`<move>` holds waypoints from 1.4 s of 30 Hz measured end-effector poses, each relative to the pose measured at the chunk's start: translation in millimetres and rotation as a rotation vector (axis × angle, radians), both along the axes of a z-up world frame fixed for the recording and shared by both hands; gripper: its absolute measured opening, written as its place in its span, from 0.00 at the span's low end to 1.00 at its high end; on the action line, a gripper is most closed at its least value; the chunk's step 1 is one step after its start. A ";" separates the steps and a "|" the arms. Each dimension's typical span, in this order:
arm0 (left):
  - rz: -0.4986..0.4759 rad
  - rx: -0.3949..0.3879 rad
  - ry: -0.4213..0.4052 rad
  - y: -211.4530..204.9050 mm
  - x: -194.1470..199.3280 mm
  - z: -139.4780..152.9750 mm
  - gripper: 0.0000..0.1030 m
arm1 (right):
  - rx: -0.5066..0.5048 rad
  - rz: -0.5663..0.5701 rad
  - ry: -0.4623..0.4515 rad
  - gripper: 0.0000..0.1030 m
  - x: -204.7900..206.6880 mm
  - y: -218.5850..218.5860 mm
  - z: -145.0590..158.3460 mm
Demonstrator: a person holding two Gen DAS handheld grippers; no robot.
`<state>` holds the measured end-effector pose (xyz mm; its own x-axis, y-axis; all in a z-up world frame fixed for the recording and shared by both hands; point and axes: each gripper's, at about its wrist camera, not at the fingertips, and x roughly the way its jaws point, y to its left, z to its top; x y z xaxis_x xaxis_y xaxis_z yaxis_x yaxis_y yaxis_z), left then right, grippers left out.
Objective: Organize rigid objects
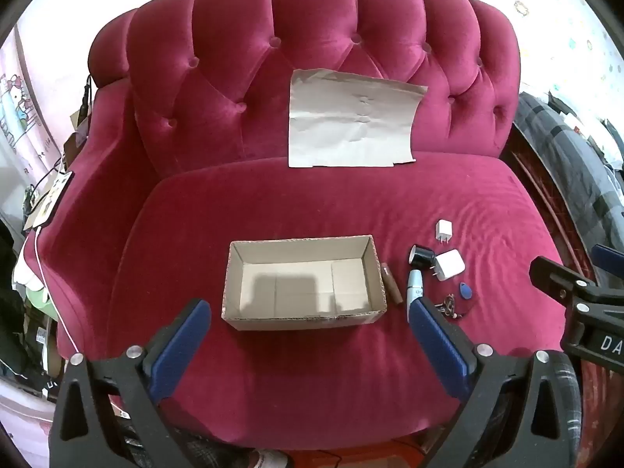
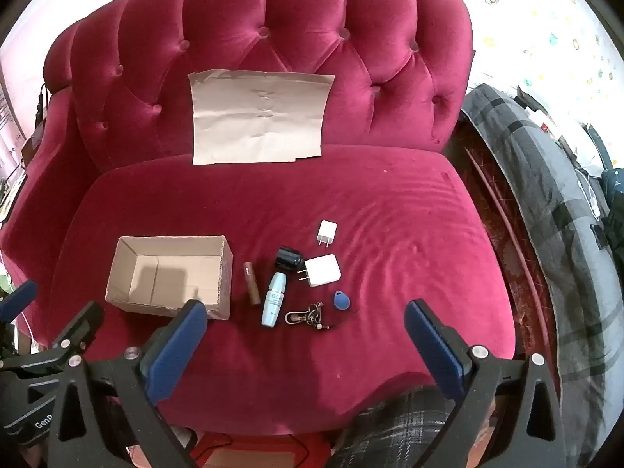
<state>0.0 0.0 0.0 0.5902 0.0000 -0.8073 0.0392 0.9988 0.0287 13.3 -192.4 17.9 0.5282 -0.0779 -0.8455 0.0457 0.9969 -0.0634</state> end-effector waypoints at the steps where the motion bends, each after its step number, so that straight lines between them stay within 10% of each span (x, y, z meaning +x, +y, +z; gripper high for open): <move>1: 0.000 0.002 0.001 0.0 0.0 0.0 1.00 | 0.003 0.000 -0.001 1.00 -0.3 -0.2 0.4; 42: -0.005 0.003 -0.009 -0.8 -5.4 4.3 1.00 | 0.012 0.012 -0.002 1.00 -4.4 4.8 4.0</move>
